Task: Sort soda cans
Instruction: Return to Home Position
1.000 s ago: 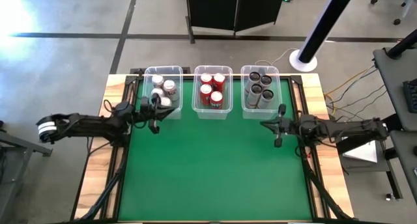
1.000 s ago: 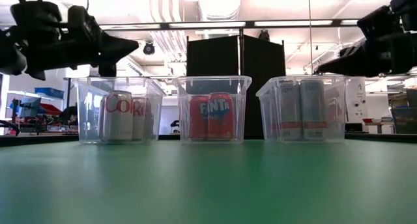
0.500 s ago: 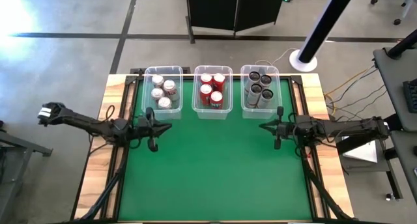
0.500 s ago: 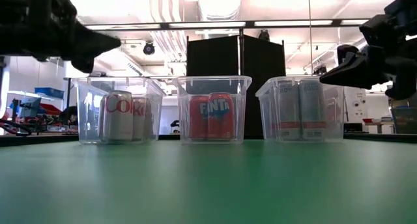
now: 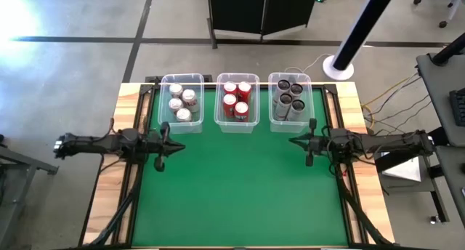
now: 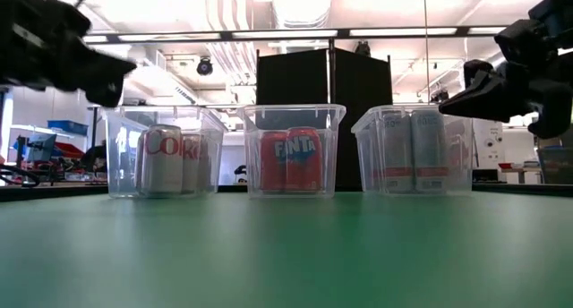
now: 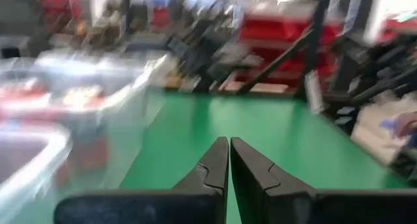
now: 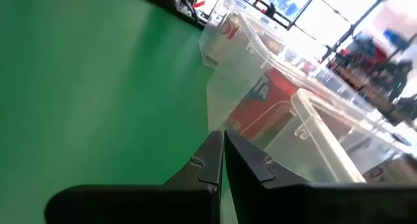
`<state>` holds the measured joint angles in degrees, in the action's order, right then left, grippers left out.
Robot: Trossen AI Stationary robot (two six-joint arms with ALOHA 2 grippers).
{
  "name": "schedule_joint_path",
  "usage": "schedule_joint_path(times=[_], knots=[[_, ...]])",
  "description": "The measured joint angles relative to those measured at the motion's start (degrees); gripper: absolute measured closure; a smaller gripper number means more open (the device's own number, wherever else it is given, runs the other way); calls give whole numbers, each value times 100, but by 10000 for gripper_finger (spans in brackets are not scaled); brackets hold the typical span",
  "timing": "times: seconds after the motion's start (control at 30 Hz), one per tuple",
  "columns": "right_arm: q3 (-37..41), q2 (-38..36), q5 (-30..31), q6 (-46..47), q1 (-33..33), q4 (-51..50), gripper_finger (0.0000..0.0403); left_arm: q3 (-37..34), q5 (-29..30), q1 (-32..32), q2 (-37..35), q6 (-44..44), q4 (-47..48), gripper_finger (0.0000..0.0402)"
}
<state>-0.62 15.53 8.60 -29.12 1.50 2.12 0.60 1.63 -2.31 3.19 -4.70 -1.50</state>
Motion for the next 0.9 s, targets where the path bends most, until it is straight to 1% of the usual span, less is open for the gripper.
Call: schedule_joint_path(times=[0.03, 0.07, 0.13, 0.17, 0.27, 0.4, 0.63, 0.9], knots=[[0, 0, 2, -104, 0, 3, 390, 0, -133, 0, -155, 75, -30, 401], [0, 0, 3, -181, 0, 0, 390, 0, -137, -3, -302, 101, -96, 401], [0, 2, 2, -202, 0, 3, 390, 20, -50, 0, -319, 102, -133, 401], [0, 2, 2, -202, 0, 7, 390, 42, -49, 1, -304, 118, 76, 401], [0, 0, 2, -208, 0, 2, 390, 148, -68, 13, -56, 400, 419, 401], [0, 3, 2, -226, 0, 5, 390, 184, -63, 15, 279, 849, 480, 401], [0, 2, 2, -234, 0, 7, 390, 208, -64, 15, 658, 852, 473, 401], [0, 2, 2, -243, 0, 10, 390, 205, -64, 15, 907, 851, 464, 401]])
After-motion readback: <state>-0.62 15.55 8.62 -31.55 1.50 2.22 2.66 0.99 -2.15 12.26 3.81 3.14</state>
